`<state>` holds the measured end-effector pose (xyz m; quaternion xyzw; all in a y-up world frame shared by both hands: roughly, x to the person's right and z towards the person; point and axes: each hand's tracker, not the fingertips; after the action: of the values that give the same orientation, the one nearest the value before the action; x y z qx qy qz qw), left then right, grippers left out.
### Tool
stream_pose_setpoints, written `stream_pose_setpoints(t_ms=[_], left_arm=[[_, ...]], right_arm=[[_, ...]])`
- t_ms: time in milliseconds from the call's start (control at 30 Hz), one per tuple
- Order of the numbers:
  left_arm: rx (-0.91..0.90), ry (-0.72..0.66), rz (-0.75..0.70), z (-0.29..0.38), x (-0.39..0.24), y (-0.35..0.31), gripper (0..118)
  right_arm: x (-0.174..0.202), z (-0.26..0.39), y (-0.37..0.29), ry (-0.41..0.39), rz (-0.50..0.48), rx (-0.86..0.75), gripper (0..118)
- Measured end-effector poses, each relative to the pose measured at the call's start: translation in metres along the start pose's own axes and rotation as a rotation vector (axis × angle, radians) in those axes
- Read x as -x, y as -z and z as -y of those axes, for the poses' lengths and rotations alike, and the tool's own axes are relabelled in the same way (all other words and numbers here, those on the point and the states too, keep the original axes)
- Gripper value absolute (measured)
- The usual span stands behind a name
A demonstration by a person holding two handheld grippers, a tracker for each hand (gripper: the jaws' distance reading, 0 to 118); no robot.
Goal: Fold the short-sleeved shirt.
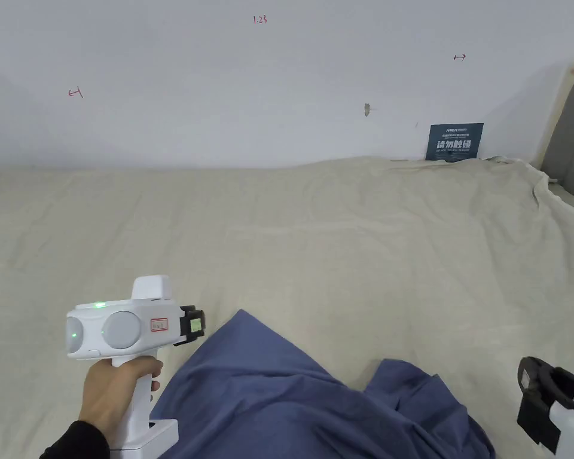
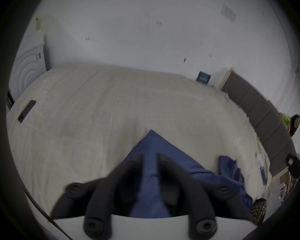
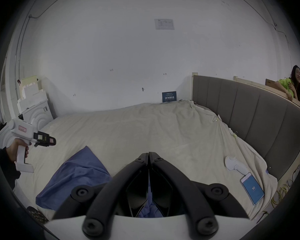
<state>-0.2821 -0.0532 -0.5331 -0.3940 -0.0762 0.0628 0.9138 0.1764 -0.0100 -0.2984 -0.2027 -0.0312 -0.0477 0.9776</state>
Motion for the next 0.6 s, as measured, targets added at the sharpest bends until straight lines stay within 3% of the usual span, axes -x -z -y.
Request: stream_pose_setpoints(t_ms=[33, 67, 100, 367, 500, 567, 600], left_arm=[[0.035, 0.02, -0.015, -0.005, -0.003, 0.019, 81], [0.062, 0.036, -0.027, -0.011, -0.004, 0.035, 94], [0.089, 0.053, -0.039, -0.016, -0.006, 0.051, 99], [0.202, 0.128, -0.094, -0.03, -0.025, 0.149, 99], [0.232, 0.18, -0.112, -0.019, -0.041, 0.178, 93], [0.266, 0.186, -0.102, -0.011, -0.043, 0.188, 83], [0.316, 0.194, -0.096, -0.007, -0.047, 0.194, 72]], right_arm=[[-0.002, 0.001, 0.007, 0.003, 0.007, 0.008, 0], [-0.004, 0.001, 0.013, 0.006, 0.013, 0.017, 0], [-0.006, 0.002, 0.019, 0.009, 0.017, 0.022, 0], [-0.015, 0.012, 0.058, 0.021, 0.049, 0.07, 0], [-0.019, 0.02, 0.069, 0.014, 0.061, 0.096, 0], [-0.02, 0.022, 0.073, 0.015, 0.062, 0.116, 0], [-0.021, 0.024, 0.073, 0.013, 0.062, 0.122, 0]])
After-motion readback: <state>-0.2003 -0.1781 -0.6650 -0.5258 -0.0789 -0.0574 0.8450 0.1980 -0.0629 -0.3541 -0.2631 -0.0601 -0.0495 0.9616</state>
